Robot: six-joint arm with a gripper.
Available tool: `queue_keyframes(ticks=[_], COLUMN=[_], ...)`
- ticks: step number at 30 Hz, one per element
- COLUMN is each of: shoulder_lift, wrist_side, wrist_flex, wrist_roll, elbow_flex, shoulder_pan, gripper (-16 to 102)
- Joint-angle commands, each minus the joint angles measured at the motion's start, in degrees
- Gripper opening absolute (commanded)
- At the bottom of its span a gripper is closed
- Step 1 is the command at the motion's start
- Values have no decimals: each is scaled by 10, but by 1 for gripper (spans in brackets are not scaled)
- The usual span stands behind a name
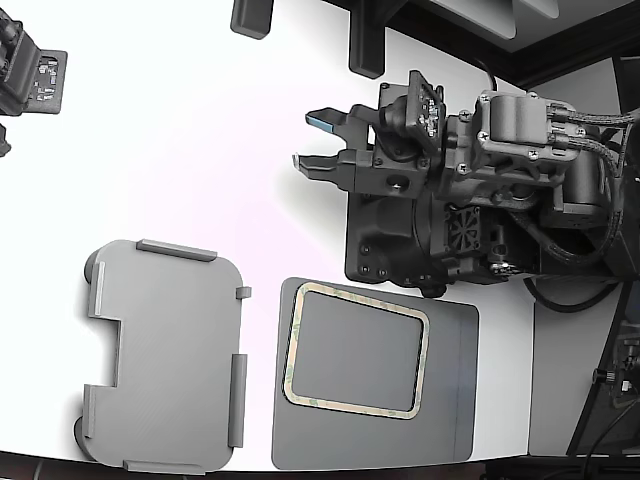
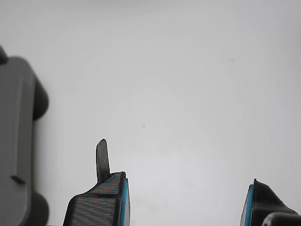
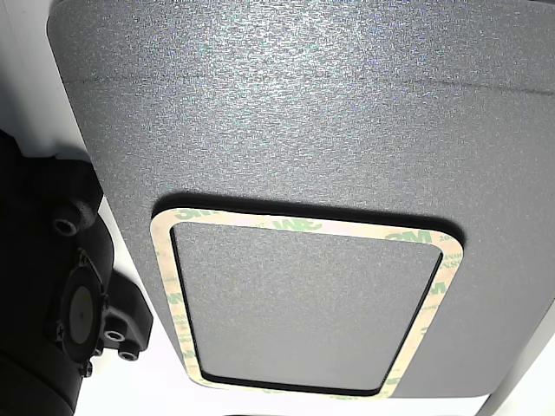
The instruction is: Grab top frame and put it into gray box.
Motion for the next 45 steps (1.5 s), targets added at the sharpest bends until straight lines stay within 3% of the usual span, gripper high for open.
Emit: queue_keyframes(ticks=[1,13,18,20,23,25,32,38,40,42,45], shoulder_lift=[11,-15,-72,-101,-138,-157,-231,-309,-345,-375,-411], wrist_side=[-1,5,44,48,109,121,61,70,66,58,68], wrist_flex=[-2,-3,5,32,76,105,189,251,277,294,316], wrist_roll=[-2,-4,-45,-205,-349,-497,-853,-984,-998,-1019,-1045], elbow_flex=[-13,-42,-121,-156,-206,-234,-318,-360,-381,-400,-416], shoulder_pan=[-5,5,58,76,142,178,255,367,400,424,475], gripper=[100,100,81,100,100,100,93,88,89,99,98])
